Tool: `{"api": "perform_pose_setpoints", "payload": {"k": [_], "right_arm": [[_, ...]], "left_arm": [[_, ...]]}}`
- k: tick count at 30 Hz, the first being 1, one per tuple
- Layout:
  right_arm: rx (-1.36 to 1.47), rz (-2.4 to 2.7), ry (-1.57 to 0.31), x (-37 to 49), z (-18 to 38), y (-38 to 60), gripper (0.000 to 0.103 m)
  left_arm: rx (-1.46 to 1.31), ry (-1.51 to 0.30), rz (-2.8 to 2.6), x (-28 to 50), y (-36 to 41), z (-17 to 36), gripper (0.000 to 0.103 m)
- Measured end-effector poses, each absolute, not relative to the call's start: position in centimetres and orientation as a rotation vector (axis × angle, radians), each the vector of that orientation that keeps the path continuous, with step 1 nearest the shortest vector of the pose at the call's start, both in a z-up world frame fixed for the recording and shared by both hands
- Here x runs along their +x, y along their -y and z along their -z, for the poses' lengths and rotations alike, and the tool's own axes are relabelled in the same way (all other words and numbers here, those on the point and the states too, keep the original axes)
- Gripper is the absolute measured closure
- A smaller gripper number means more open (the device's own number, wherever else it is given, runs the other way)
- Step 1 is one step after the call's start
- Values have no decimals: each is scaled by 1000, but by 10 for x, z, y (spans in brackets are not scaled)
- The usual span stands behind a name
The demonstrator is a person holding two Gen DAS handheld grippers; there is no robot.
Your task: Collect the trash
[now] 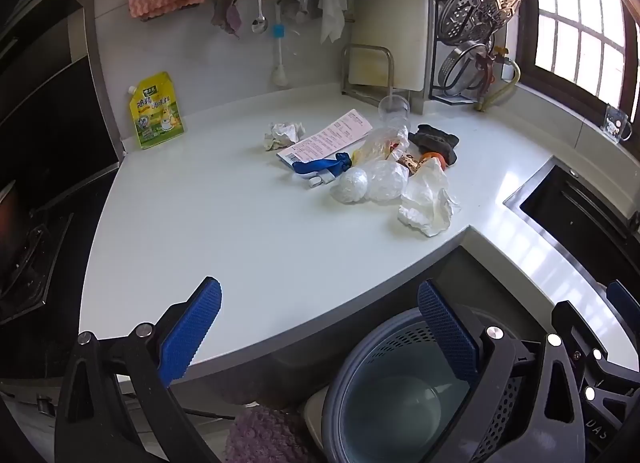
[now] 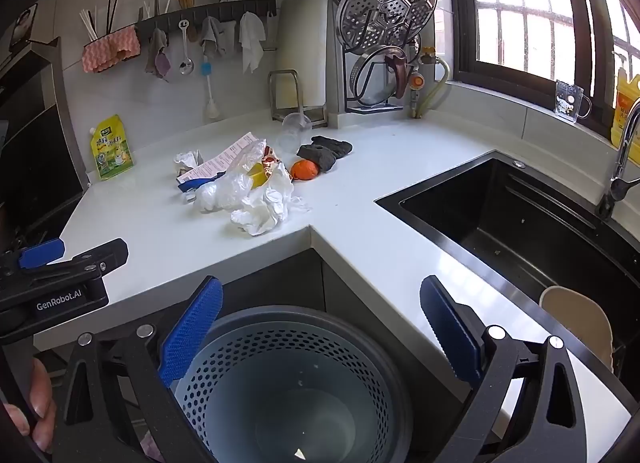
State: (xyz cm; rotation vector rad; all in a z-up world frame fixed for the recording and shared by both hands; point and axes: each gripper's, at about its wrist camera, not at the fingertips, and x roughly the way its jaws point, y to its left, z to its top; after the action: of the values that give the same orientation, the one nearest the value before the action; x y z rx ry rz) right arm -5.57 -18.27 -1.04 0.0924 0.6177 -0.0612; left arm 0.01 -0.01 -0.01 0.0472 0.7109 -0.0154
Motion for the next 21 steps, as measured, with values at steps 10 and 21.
{"api": "perform_pose_setpoints", "payload": {"k": [10,21], "right_arm": [[90,60,-614,-57,11,181,8],[91,56,-611,-61,8,179,8]], "left_arm": [[52,-706,5,0,0,-1,6],[55,-694,-4,-8,-4,-4,6]]}}
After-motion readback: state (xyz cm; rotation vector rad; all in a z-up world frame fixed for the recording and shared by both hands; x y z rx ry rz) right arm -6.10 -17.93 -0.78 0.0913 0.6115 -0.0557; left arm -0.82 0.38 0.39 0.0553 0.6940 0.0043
